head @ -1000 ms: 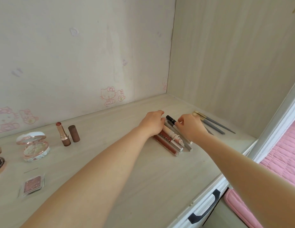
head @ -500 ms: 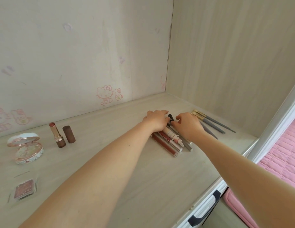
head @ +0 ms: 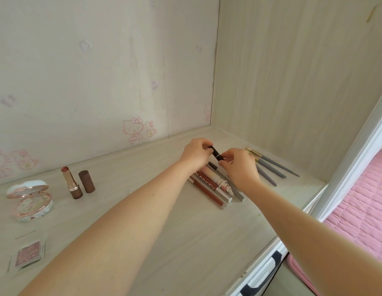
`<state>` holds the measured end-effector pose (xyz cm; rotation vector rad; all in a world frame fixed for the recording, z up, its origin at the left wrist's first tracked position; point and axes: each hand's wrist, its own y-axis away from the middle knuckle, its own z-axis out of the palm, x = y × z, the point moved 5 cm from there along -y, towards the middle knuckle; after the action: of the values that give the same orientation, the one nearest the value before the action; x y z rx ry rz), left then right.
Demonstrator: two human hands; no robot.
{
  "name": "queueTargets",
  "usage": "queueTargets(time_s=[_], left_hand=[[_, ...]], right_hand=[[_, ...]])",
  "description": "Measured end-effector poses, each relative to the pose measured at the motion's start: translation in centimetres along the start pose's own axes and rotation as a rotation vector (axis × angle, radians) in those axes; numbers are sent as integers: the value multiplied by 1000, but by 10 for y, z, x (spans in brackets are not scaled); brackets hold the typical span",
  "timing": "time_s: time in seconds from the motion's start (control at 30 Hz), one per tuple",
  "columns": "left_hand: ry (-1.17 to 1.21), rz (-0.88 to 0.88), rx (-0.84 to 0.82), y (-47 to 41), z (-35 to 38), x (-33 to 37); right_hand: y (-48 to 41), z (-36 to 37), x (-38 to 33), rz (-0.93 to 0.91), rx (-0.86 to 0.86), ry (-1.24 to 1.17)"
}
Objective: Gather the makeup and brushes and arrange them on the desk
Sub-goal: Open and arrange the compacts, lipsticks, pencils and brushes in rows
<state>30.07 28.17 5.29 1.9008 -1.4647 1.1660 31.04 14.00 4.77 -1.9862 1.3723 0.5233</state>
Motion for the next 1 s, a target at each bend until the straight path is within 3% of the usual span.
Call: queueTargets(time_s=[0.13,0.23,0.43,0.7,1.0], left_hand=[[337,-69,92,23,-19,2],[639,-136,92,51,-29,5],[1013,-280,75,109,-44,6],[1086,-308,22,186,-65,-3],[877,-302,116,250,-111,-32]], right_hand=[[20,-11,-18,-52,61,-125],[40,-19,-32,-87,74,-199],[84,-29,-57,-126,74,-282],[146,-27,-91,-206,42,-326],[200,4,-126,-426,-34,-155]])
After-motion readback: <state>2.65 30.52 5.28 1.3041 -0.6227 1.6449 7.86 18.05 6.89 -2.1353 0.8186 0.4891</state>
